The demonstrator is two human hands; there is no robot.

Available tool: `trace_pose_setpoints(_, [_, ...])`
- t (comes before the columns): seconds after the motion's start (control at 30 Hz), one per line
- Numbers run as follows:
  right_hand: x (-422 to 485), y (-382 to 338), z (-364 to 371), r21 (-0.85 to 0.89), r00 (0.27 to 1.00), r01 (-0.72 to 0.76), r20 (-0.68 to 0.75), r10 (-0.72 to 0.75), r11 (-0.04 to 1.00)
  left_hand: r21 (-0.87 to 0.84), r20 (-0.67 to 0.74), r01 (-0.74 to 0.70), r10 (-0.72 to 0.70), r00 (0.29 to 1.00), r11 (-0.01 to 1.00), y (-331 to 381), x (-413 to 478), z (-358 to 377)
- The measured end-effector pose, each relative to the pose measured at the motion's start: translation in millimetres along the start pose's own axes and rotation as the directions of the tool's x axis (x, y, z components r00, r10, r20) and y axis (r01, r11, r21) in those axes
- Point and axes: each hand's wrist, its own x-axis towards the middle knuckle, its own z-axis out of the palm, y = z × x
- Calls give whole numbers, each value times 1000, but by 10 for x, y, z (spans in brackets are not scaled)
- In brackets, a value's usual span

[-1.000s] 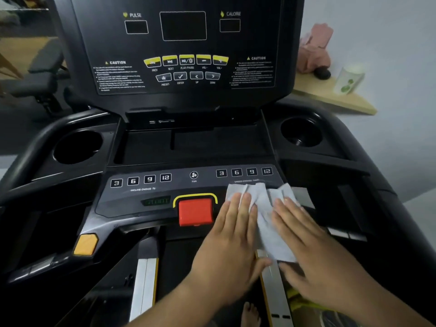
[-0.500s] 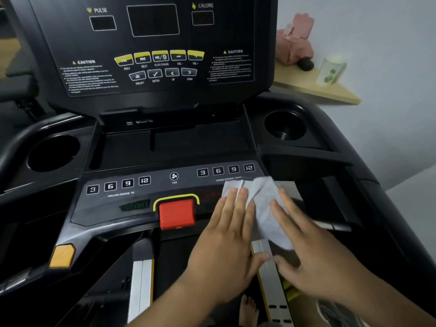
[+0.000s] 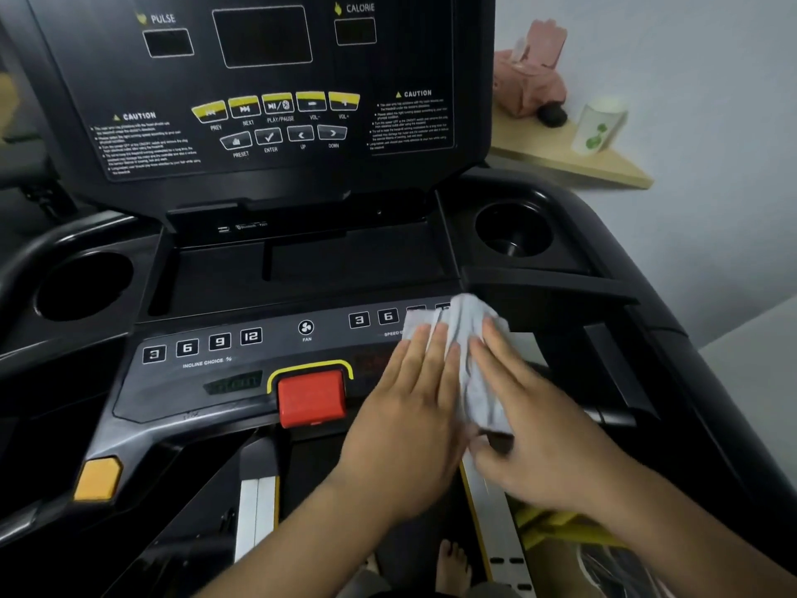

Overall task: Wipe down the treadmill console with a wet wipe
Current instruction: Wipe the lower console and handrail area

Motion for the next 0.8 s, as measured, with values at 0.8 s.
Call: trace_pose_setpoints(0.8, [426, -1030, 398, -373, 941, 318, 235, -243, 872, -131, -18, 507, -513, 858, 852, -714, -1102, 29])
